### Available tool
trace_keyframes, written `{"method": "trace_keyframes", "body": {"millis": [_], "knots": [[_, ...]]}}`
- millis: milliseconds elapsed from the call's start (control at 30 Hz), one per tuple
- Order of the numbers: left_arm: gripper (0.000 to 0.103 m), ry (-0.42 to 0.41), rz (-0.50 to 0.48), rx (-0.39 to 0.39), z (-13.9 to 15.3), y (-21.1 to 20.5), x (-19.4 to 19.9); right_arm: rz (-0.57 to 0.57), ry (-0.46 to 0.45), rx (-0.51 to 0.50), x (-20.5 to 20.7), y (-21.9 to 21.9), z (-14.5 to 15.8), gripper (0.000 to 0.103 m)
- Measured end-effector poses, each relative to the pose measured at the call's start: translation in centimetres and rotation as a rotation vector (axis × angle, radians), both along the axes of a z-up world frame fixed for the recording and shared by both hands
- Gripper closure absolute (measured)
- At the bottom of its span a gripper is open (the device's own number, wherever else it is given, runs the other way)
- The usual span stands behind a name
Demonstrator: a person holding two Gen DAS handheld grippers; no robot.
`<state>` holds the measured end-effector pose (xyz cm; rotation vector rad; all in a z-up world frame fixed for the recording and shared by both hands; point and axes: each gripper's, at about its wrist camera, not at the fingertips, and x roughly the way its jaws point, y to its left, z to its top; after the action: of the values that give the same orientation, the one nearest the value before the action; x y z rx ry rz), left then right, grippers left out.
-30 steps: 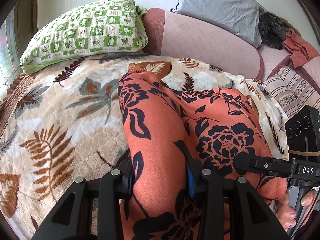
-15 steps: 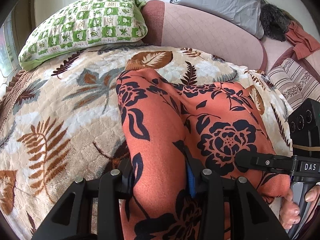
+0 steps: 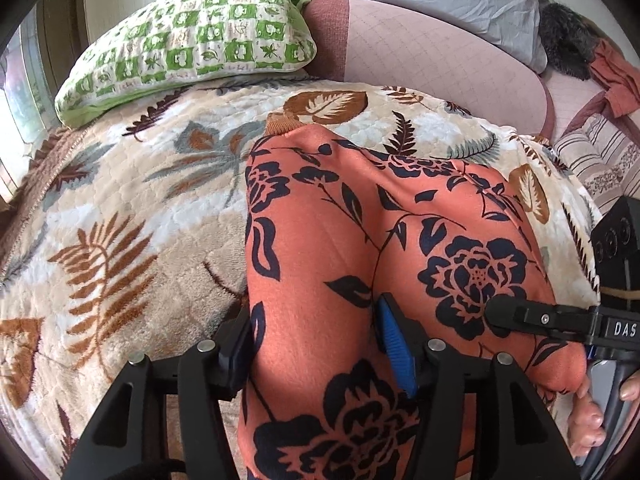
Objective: Fold small clothes
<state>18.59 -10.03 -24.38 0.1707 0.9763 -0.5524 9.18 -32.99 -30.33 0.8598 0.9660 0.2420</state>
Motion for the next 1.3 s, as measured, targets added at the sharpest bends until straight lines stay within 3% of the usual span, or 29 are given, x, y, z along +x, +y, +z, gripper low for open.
{"method": "trace_keyframes", "body": {"millis": [200, 367, 500, 633, 700, 833, 933, 1033, 1133, 1300], "knots": [[0.036, -0.056, 0.023, 0.053, 0.8, 0.3, -1.2, 0.001, -0.001, -0.087, -0.5, 0.2, 1.7, 0.04], [0.035, -0.123, 0.052, 0.073, 2.3, 1.3, -1.6, -0.024, -0.042, -0.264, -1.6, 0.6, 4.5, 0.04], [0.027, -0.18, 0.101, 0.064, 3.6, 3.2, -1.5, -0.126, -0.119, -0.383, -2.4, 0.4, 7.1, 0.04], [0.027, -0.189, 0.139, 0.096, 3.0, 4.2, -0.6, -0.161, -0.209, -0.379, -1.8, 0.4, 8.7, 0.04], [0.027, -0.179, 0.137, 0.115, 2.3, 4.2, -0.3, -0.136, -0.229, -0.375, -1.0, 1.0, 8.7, 0.051], [0.026, -0.192, 0.12, 0.161, 1.1, 4.1, 0.0, -0.09, -0.171, -0.318, 0.9, 1.6, 6.5, 0.059], [0.019, -0.17, 0.115, 0.171, -0.3, 4.2, 0.5, -0.08, -0.042, -0.332, 2.1, 1.3, 3.3, 0.065], [0.014, -0.136, 0.114, 0.151, -1.4, 4.4, 1.4, -0.09, -0.049, -0.292, 1.9, 0.7, 2.7, 0.067], [0.011, -0.1, 0.135, 0.128, -1.5, 4.8, 2.0, -0.096, -0.059, -0.314, 1.6, 0.9, 2.9, 0.067], [0.011, -0.12, 0.199, 0.119, 0.9, 5.0, 0.8, -0.124, -0.106, -0.4, -0.9, 2.3, 5.3, 0.064]]}}
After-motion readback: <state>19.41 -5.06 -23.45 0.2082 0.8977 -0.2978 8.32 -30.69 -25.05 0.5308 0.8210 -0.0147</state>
